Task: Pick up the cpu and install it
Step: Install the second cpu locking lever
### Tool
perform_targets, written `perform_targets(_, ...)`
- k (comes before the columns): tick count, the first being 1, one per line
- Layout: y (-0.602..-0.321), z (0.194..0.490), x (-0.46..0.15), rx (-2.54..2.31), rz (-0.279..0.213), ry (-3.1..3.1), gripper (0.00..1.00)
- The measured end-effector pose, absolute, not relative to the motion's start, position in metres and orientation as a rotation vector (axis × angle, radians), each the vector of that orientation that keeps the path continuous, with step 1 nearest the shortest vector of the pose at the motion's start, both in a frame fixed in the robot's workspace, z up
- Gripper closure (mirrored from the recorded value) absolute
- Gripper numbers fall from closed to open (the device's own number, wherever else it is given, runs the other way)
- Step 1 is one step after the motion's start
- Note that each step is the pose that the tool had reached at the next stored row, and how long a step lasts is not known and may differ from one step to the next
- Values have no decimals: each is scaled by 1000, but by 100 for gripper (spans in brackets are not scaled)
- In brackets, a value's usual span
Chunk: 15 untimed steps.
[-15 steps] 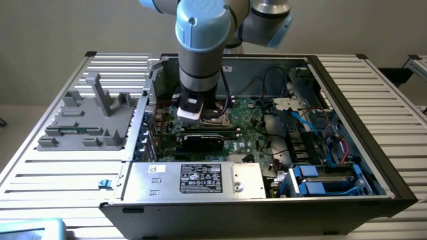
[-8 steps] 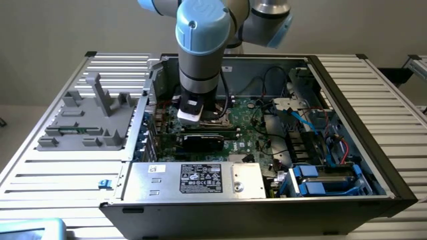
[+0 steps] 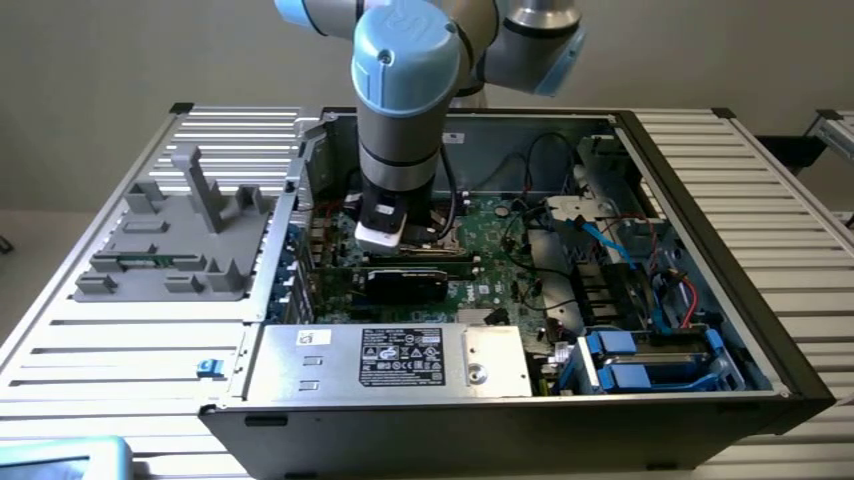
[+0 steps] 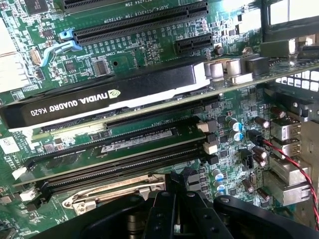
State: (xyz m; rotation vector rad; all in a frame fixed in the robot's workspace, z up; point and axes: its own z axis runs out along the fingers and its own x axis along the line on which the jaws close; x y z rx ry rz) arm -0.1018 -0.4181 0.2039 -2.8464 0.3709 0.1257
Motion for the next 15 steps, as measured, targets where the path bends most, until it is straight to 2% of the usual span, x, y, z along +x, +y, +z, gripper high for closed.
perform_targets(15,-418,198,-102,-2832,127,371,89)
